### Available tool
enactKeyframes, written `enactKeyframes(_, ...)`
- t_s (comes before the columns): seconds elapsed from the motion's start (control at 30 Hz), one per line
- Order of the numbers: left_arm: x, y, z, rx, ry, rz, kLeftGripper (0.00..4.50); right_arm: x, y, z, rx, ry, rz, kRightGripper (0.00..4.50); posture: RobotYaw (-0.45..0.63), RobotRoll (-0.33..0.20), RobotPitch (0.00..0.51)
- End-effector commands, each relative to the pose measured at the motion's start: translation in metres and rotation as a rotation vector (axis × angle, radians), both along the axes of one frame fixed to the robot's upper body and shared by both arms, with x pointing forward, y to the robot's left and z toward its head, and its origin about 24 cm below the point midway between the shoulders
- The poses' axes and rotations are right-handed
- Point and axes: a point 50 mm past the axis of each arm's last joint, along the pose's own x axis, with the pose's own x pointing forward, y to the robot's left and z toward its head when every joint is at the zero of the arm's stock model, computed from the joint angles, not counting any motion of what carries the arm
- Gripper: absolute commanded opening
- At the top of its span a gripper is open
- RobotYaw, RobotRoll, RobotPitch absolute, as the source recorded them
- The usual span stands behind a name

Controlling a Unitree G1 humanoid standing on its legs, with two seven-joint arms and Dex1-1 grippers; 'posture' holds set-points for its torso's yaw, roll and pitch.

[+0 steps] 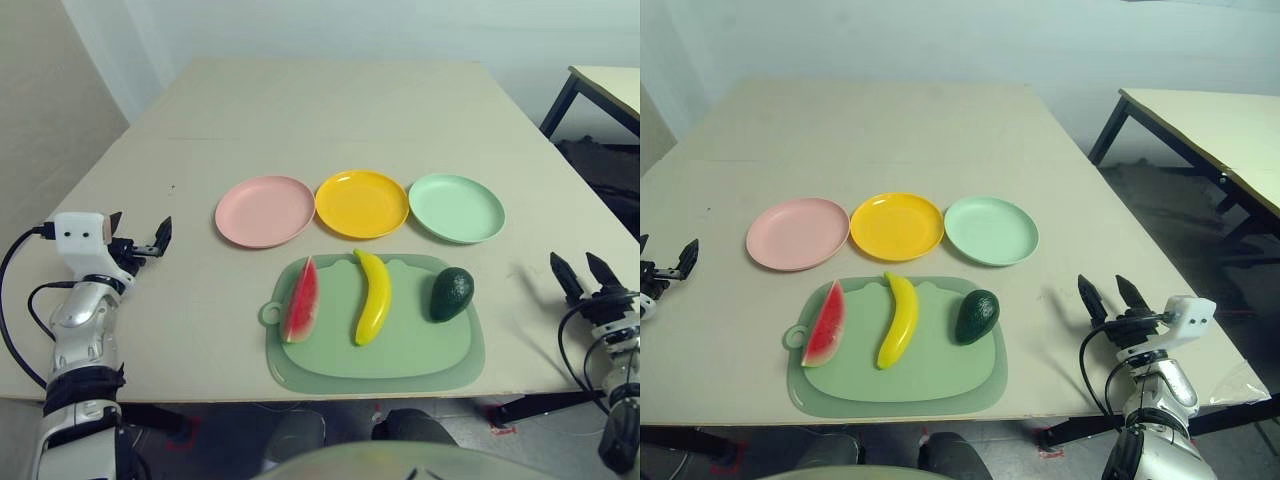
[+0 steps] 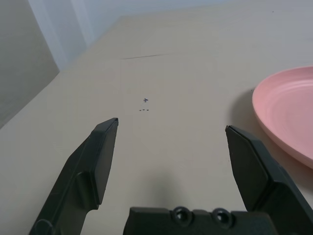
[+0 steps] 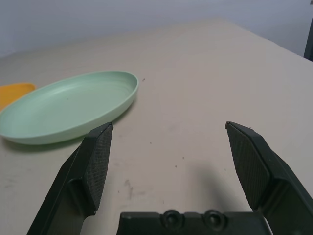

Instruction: Place the fruits into color-matched plates.

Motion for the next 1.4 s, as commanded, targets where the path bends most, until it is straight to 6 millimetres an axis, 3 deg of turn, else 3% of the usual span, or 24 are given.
enactKeyframes(0.03, 0.003, -0.004, 0.000, 0.006, -0.004, -0.012, 4.48, 0.003, 0.001, 0.003, -0.007, -0.008, 0.010, 4.50, 0.15, 0.000, 0.000)
enactKeyframes(0.33, -0.002, -0.003, -0.001, 0.003, -0.021, 0.006, 4.48, 0.008, 0.000, 0.008, -0.017, -0.014, 0.023, 4.50, 0.17, 0.000, 0.000)
enactKeyframes(0.6, -0.005, -0.009, -0.004, -0.012, 0.002, -0.062, 4.48, -0.004, -0.010, 0.011, -0.045, -0.014, 0.009, 4.50, 0.13, 0.000, 0.000)
enactKeyframes(0.67, -0.004, -0.017, -0.005, -0.029, 0.004, -0.163, 4.48, -0.006, -0.011, 0.011, -0.047, -0.023, 0.002, 4.50, 0.10, 0.000, 0.000)
enactKeyframes(0.83, -0.014, -0.058, 0.010, -0.106, -0.040, -0.673, 4.48, -0.016, -0.023, 0.019, -0.086, -0.043, -0.042, 4.50, 0.00, 0.000, 0.000)
enactKeyframes(0.97, -0.031, -0.077, 0.017, -0.070, 0.068, -1.025, 4.48, -0.021, -0.044, 0.039, -0.178, -0.014, -0.101, 4.50, -0.04, 0.000, 0.000)
enactKeyframes(1.1, -0.040, -0.091, 0.024, -0.027, 0.167, -1.267, 4.48, -0.027, -0.057, 0.061, -0.319, 0.051, -0.003, 4.50, -0.09, 0.000, 0.000)
enactKeyframes(1.3, -0.043, -0.102, 0.032, 0.030, 0.215, -1.409, 4.48, -0.019, -0.038, 0.096, -0.607, 0.096, 0.313, 4.50, -0.12, 0.000, 0.000)
enactKeyframes(1.4, -0.045, -0.101, 0.039, 0.100, 0.290, -1.445, 4.48, -0.018, -0.011, 0.109, -0.672, 0.106, 0.514, 4.50, -0.13, 0.000, 0.000)
